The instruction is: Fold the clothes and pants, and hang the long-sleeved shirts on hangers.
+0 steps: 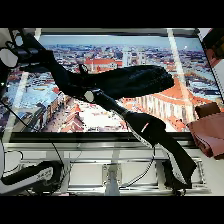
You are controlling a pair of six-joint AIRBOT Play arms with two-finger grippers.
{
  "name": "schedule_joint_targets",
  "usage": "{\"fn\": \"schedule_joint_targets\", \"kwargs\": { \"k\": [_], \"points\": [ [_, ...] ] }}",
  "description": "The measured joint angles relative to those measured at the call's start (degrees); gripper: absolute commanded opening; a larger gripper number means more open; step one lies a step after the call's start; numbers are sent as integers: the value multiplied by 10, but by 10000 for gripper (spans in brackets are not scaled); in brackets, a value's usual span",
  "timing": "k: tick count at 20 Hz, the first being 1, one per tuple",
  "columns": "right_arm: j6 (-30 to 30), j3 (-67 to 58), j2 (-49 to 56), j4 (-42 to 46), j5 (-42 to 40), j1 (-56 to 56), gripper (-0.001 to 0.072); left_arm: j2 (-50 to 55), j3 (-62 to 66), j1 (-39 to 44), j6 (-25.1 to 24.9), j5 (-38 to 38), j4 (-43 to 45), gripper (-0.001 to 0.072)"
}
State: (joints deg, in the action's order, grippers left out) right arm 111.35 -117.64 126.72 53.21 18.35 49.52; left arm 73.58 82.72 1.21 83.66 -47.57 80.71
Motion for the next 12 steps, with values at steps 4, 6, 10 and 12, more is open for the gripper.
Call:
{"fn": "schedule_joint_targets", "kwargs": {
  "k": [4,6,10,12],
  "points": [
    [-5,-1,-6,2,52,-23,39,14,-5,22,-18,-10,-11,21],
    [-14,-1,-18,22,106,-49,39,35,-6,33,-47,-14,-12,21],
    [-46,-1,-62,89,247,-116,40,90,-7,61,-115,-16,-14,19],
    [-76,0,-92,117,308,-152,41,113,-7,83,-159,-16,-15,19]
  ]
}}
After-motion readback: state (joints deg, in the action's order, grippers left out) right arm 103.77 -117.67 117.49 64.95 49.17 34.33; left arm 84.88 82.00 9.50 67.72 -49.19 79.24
